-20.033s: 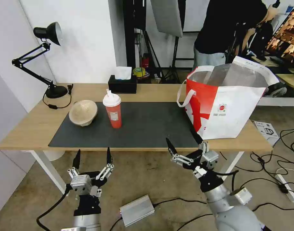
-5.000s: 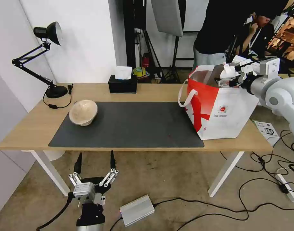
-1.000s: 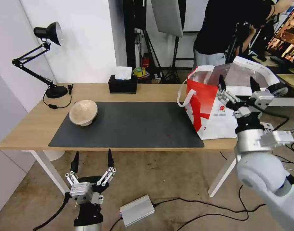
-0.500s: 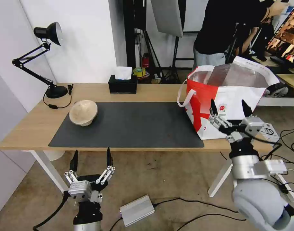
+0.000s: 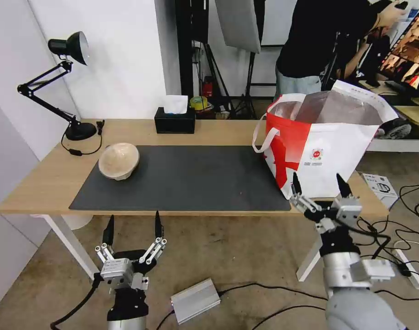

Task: Pick up the trash from the table and place it into the takeout bag.

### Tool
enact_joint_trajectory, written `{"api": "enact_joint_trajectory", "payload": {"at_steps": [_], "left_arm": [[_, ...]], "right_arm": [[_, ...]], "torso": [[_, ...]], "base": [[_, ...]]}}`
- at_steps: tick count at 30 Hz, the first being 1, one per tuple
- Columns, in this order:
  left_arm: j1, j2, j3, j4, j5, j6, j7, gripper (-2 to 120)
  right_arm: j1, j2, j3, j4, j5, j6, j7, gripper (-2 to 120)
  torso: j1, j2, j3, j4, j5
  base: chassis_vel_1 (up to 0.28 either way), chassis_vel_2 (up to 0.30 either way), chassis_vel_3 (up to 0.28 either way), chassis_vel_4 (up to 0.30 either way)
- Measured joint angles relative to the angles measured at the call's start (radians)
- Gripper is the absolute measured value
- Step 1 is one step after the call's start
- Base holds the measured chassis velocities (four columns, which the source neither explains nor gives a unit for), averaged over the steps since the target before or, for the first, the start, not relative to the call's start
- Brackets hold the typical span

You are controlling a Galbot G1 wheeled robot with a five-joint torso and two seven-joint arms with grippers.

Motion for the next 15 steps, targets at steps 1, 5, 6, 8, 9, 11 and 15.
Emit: {"api": "enact_joint_trajectory", "payload": {"at_steps": [1,5,6,8,9,11,15], "left_arm": [[0.0,0.0,0.001,0.0,0.001,0.0,0.0,100],[0.0,0.0,0.002,0.002,0.003,0.0,0.0,100],[0.001,0.0,0.003,0.003,0.004,0.0,0.0,100],[0.001,0.0,0.003,0.003,0.005,0.0,0.0,100],[0.001,0.0,0.003,0.003,0.005,0.0,0.0,100],[0.001,0.0,0.003,0.003,0.005,0.0,0.0,100],[0.001,0.0,0.002,0.004,0.005,0.0,0.0,100]], "right_arm": [[-0.012,0.004,-0.008,0.0,-0.007,-0.003,0.005,100],[-0.038,0.016,-0.033,-0.002,-0.03,-0.008,0.016,100],[-0.047,0.02,-0.043,-0.004,-0.037,-0.01,0.019,100],[-0.052,0.023,-0.049,-0.006,-0.038,-0.011,0.021,100],[-0.056,0.027,-0.055,-0.008,-0.041,-0.012,0.024,100],[-0.066,0.035,-0.069,-0.012,-0.051,-0.013,0.028,100],[-0.083,0.045,-0.087,-0.019,-0.07,-0.014,0.028,100]], "torso": [[0.0,0.0,0.0,0.0,0.0],[0.0,0.0,0.0,0.0,0.0],[0.0,0.0,0.0,0.0,0.0],[0.0,0.0,0.0,0.0,0.0],[0.0,0.0,0.0,0.0,0.0001],[0.0,0.0,0.0,0.0,0.0001],[0.0,0.0,0.0,0.0,0.0001]], "base": [[0.0,0.0,0.0,0.0],[0.0,0.0,0.0,0.0],[0.0,0.0,0.0,0.0],[0.0,0.0,0.0,0.0],[0.0,0.0,0.0,0.0],[0.0,0.0,0.0,0.0],[0.0,0.0,0.0,0.0]]}}
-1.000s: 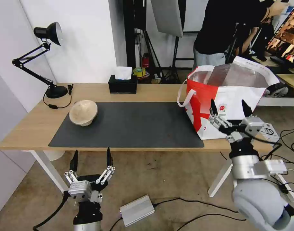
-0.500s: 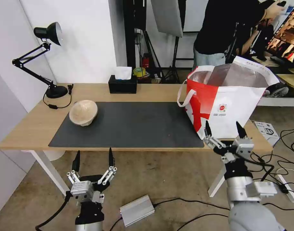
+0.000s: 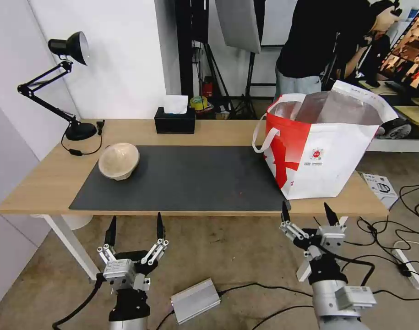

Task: Pick up the trash from the table and place it into the takeout bag.

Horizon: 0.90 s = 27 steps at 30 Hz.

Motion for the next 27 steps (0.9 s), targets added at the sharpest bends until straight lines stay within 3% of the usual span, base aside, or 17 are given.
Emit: {"api": "enact_joint_trajectory", "payload": {"at_steps": [27], "left_arm": [[-0.008,0.0,-0.01,0.005,-0.009,0.0,0.001,100]], "right_arm": [[0.013,0.009,-0.048,-0.026,-0.026,-0.013,-0.011,100]], "torso": [[0.0,0.0,0.0,0.0,0.0]], "base": [[0.0,0.0,0.0,0.0]]}}
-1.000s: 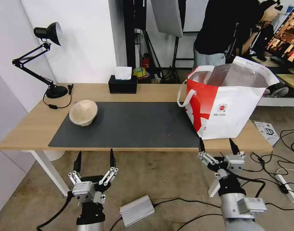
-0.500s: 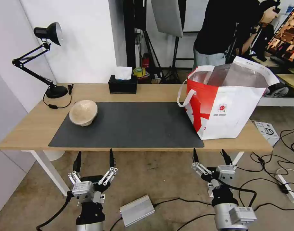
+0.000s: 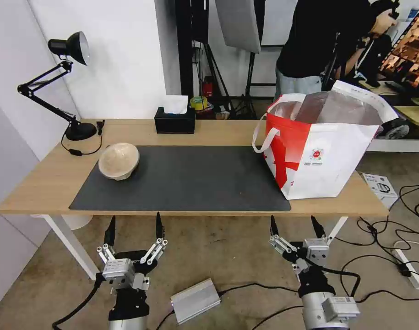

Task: Pick up the trash from the table and place it into the takeout bag.

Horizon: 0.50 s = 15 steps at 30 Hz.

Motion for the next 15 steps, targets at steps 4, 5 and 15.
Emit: {"api": "enact_joint_trajectory", "payload": {"at_steps": [4,5,15], "left_arm": [[-0.001,0.0,0.001,0.0,0.0,0.0,0.0,100],[-0.001,0.0,0.001,0.0,0.0,0.0,0.0,100],[0.003,0.0,-0.003,0.0,0.0,0.0,0.0,100]], "right_arm": [[0.007,-0.006,0.004,0.0,0.0,0.0,-0.001,100],[0.007,-0.006,0.004,0.0,0.0,0.0,-0.001,100],[0.008,-0.006,0.005,0.001,0.001,0.0,-0.002,100]], "torso": [[0.0,0.0,0.0,0.0,0.0],[0.0,0.0,0.0,0.0,0.0],[0.0,0.0,0.0,0.0,0.0]], "base": [[0.0,0.0,0.0,0.0],[0.0,0.0,0.0,0.0],[0.0,0.0,0.0,0.0]]}}
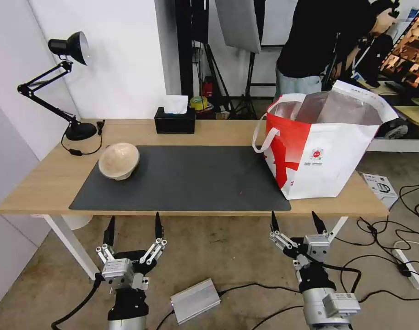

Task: Pick up the trash from the table and place it into the takeout bag.

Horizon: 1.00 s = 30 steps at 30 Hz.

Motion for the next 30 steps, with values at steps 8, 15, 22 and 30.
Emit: {"api": "enact_joint_trajectory", "payload": {"at_steps": [8,15,22,30], "left_arm": [[0.001,0.0,0.007,-0.009,-0.007,0.009,0.0,100],[-0.03,0.001,-0.031,-0.028,-0.084,0.056,0.0,100],[-0.069,0.012,-0.058,-0.057,-0.199,0.143,-0.017,100],[-0.089,0.021,-0.083,-0.103,-0.37,0.253,-0.075,100]], "right_arm": [[0.0,0.0,0.001,0.001,0.001,0.0,0.0,100],[0.0,0.0,0.001,0.001,0.001,0.001,0.0,100],[0.0,0.0,0.001,0.002,0.002,0.001,0.0,100],[0.0,0.0,0.001,0.002,0.002,0.002,0.0,100]], "torso": [[0.0,0.0,0.0,0.0,0.0],[0.0,0.0,0.0,0.0,0.0],[0.0,0.0,0.0,0.0,0.0],[0.0,0.0,0.0,0.0,0.0]], "base": [[0.0,0.0,0.0,0.0],[0.0,0.0,0.0,0.0],[0.0,0.0,0.0,0.0],[0.0,0.0,0.0,0.0]]}}
